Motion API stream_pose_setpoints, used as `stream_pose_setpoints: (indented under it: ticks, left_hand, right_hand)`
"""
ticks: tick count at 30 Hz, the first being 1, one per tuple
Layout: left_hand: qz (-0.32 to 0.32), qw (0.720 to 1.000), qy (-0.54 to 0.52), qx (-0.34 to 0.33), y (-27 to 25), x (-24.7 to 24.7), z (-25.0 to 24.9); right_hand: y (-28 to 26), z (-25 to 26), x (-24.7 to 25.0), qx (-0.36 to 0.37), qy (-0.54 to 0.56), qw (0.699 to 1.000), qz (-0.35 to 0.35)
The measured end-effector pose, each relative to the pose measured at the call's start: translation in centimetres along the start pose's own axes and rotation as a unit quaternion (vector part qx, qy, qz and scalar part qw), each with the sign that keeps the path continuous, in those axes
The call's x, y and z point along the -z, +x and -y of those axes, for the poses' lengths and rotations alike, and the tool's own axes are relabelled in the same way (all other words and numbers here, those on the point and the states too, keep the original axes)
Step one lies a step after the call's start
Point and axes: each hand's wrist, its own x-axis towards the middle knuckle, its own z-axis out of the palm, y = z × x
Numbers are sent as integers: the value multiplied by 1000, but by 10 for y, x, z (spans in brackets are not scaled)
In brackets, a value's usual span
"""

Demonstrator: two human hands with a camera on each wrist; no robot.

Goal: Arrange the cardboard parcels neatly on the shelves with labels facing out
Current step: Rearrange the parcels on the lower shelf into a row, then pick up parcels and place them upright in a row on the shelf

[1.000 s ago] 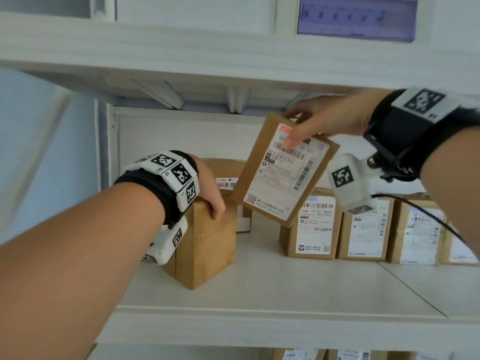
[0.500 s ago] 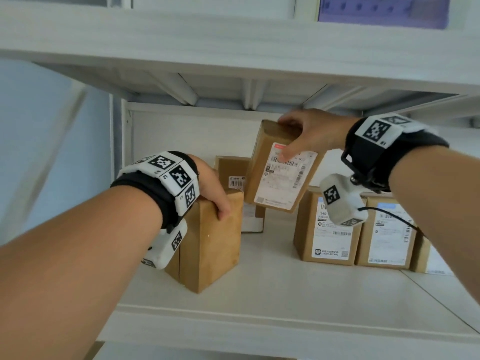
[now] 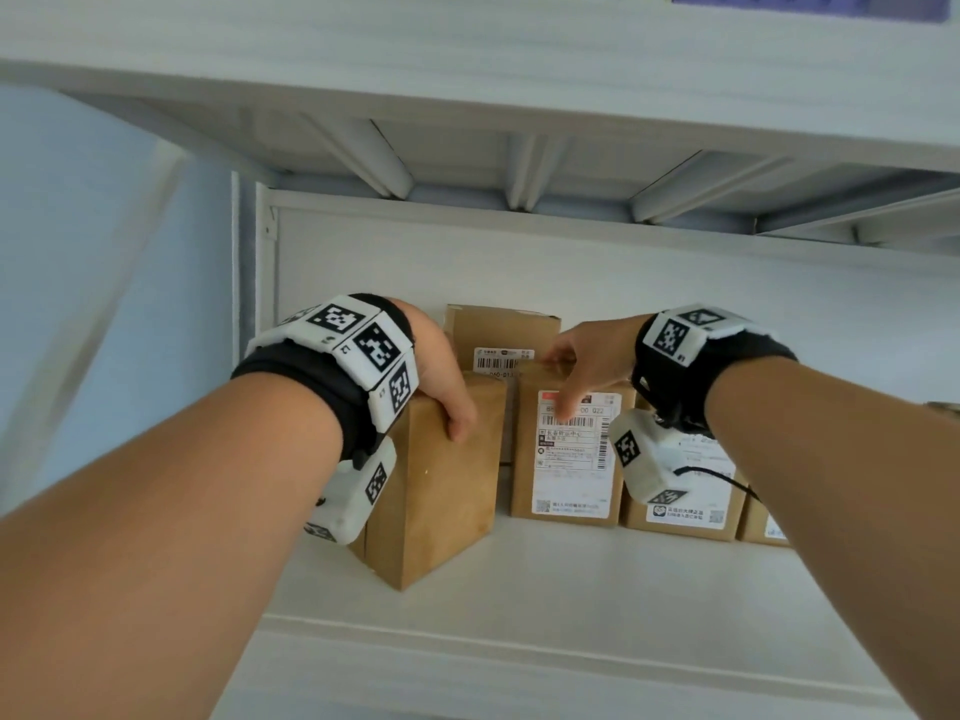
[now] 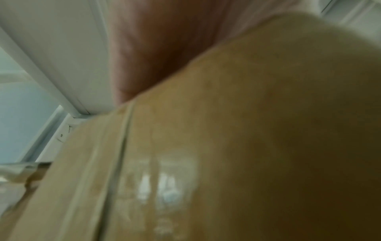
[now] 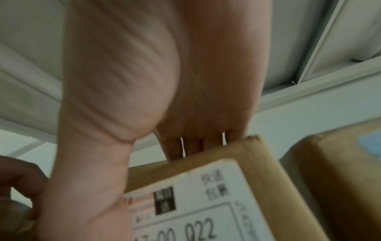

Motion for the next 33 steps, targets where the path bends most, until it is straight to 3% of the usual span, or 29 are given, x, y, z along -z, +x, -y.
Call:
stream_pose_setpoints:
  ticks: [11,16,20,22,25,29,31,33]
  left_hand:
    - [-5,999,-36,-9,-1,-2,5]
    - [-10,999,-53,-7,-3,-3,4]
    - [-13,998,-64,2,-6,1,-2]
    - [-32,996,-78,4,-13,7,-5]
    - [-30,993,-110,5,-20,17,-8]
    - [-19,988,-151,31,-18,9,2]
    - [-41,984,-173,18,-17,7,7]
    - [-11,974,-227,19,-22,5,7]
  right_hand:
    - [-7,5,-4,-17,14,1000,-1]
    - [-15,11,3,33,73,994,-81]
    - [-23,17,9,94,165,964,-188]
    - [-30,24,11,112,209,957,-168]
    - [-41,35,10,115,256,957,-70]
    - [-50,43,6,95,232,968,16]
    - [-53,43,4,88,191,978,10]
    - [-57,42,5,87,166,982,9]
